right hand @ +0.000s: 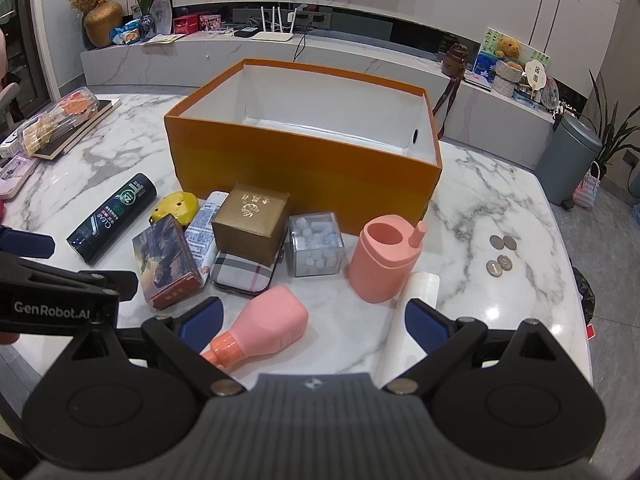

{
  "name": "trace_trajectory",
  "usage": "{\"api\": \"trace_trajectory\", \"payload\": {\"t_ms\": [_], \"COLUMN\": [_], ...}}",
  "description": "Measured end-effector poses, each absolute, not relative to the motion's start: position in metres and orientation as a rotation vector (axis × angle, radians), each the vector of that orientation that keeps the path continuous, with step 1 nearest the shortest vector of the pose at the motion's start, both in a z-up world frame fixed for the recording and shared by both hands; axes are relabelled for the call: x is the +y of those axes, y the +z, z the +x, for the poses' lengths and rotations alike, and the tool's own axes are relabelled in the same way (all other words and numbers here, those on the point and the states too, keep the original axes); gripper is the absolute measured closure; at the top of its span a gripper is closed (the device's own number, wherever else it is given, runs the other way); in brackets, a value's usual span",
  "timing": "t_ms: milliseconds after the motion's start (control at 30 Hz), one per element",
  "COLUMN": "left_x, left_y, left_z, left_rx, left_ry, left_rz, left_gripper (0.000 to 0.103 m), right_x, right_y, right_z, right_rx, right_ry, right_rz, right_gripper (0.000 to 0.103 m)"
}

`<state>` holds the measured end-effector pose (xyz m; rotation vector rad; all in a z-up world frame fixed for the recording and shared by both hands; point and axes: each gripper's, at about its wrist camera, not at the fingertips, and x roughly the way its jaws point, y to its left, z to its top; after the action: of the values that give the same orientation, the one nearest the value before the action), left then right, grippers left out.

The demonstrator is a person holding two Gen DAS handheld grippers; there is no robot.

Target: Organize rigid objects

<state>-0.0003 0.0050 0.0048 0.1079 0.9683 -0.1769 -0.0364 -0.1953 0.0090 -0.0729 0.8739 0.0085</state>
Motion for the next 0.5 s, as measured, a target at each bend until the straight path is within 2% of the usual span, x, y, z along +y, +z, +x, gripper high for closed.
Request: {"api": "trace_trajectory", "payload": {"t_ms": [300,500], "left_x": [0.022,0.028], "left_y": [0.009,0.006], "left_z": [0.007,0.024], "left_rx": [0.933,0.907], "left_ry": [-0.167,-0.143], "left_rz": [0.063,0.135], "left_gripper": [0.0,0.003], "right_x": [-0.219,-0.246], "right_y": [0.013,0.017], "right_z": [-0.031,-0.025], "right_rx": [0.874,0.841], "right_ry": [0.004,0.004], "right_rz": [-0.003,0.025], "right_gripper": [0.007,0.007]}}
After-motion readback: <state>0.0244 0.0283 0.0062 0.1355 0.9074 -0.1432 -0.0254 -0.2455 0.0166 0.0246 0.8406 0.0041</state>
